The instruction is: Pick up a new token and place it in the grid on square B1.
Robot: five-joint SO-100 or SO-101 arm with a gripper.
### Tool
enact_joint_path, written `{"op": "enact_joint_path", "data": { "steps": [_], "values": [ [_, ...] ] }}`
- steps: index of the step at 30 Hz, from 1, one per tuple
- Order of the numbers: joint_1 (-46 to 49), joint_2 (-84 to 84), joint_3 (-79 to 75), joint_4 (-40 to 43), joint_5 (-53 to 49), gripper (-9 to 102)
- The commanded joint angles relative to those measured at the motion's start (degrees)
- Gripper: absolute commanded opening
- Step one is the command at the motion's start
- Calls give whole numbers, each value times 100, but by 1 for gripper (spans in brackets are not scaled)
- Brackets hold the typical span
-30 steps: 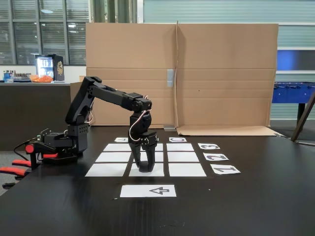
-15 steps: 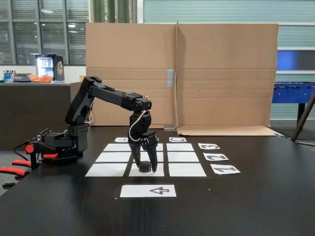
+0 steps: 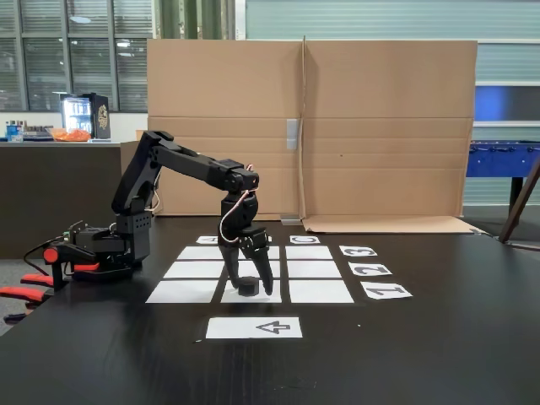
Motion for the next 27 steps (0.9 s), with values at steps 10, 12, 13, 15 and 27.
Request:
{"op": "enact_joint_path", "data": {
  "steps": [10, 12, 13, 15, 27],
  "values": [
    [-167, 2206, 940, 281, 53, 35],
    [-158, 2566, 1107, 343, 53, 35],
    [-141, 2751, 1178, 396, 53, 35],
    [-97, 3129, 1301, 483, 53, 35],
    [237, 5827, 1802, 1336, 62, 35]
  ]
}}
